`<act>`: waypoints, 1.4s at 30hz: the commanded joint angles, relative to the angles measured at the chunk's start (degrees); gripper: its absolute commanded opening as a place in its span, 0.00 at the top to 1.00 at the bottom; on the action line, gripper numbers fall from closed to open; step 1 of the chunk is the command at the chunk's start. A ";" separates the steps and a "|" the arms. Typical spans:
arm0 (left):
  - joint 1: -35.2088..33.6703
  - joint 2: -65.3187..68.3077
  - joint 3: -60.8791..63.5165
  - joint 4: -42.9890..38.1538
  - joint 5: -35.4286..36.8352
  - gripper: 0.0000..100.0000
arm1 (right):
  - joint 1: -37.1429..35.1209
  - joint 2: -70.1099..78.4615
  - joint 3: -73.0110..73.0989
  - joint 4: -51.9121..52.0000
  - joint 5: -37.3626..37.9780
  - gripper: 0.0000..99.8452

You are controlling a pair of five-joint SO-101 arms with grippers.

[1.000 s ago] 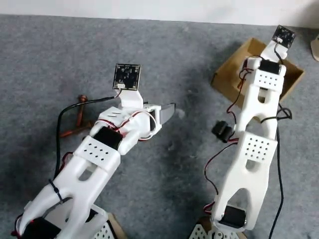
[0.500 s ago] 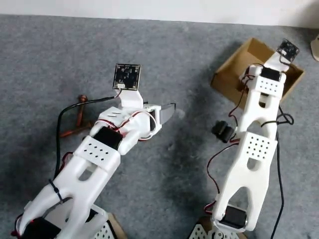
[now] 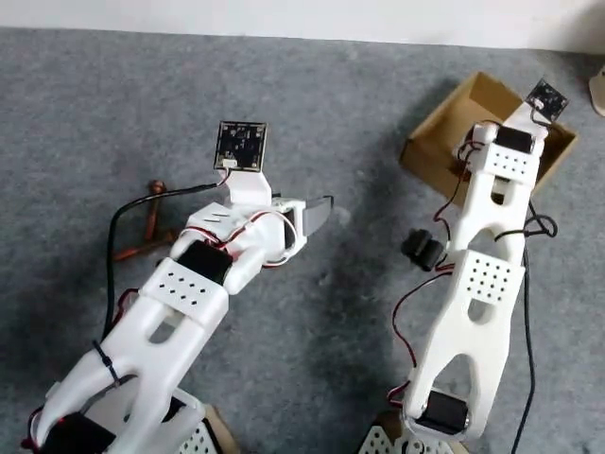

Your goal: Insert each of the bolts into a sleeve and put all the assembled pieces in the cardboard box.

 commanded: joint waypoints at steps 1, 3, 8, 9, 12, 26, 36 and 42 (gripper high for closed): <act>-0.40 -0.04 -1.01 -0.18 0.18 0.73 | -1.89 -4.44 -7.52 5.67 -2.02 0.92; -0.40 -0.04 -1.01 -0.18 0.18 0.73 | -1.89 -4.44 -9.71 8.22 -4.84 0.84; -0.40 -0.04 -1.01 -0.18 0.18 0.73 | -2.77 -4.79 -12.62 14.37 -5.54 0.73; -0.40 -0.04 -1.01 -0.18 0.18 0.73 | -3.03 -4.79 -13.67 15.69 -5.45 0.73; -0.40 -0.04 -1.27 -0.18 0.18 0.73 | -3.74 -4.79 -18.42 20.35 -5.45 0.73; -6.99 -0.40 -4.18 6.33 0.26 0.73 | -6.46 -9.10 -30.90 25.80 -5.45 0.87; -8.84 -0.66 -10.24 21.10 0.53 0.73 | -13.49 -9.10 -30.81 25.80 -5.89 0.87; -9.10 -0.66 -10.95 21.89 0.18 0.73 | -13.93 -4.18 -30.81 25.80 -5.89 0.87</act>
